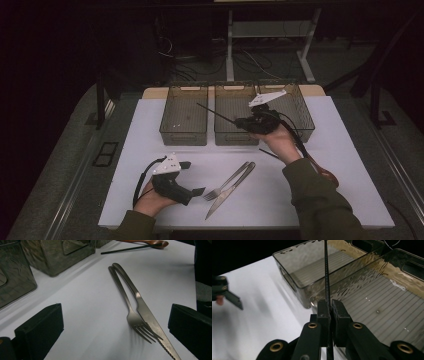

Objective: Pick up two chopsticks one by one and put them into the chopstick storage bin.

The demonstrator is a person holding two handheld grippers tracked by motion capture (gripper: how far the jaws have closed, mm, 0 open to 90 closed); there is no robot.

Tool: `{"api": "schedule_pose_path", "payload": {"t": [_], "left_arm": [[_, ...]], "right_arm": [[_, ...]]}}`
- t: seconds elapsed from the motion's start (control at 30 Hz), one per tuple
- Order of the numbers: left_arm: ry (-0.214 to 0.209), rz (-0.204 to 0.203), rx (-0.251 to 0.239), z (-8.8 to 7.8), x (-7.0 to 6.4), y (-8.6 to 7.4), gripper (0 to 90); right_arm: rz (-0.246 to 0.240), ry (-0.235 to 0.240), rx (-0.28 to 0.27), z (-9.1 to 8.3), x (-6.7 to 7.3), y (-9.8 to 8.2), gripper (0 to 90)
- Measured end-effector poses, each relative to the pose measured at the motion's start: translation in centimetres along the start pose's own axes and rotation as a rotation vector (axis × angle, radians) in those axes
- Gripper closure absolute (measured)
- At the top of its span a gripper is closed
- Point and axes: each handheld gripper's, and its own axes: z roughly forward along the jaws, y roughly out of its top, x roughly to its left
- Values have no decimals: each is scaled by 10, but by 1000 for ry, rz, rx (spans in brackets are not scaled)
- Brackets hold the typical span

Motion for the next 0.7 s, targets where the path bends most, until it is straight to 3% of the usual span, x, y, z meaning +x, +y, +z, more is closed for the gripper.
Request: {"api": "schedule_pose_path", "payload": {"t": [0.7], "left_arm": [[-3, 11, -5, 0, 0, 1, 0]], "right_arm": [[35, -44, 80, 72, 7, 43, 845]]}}
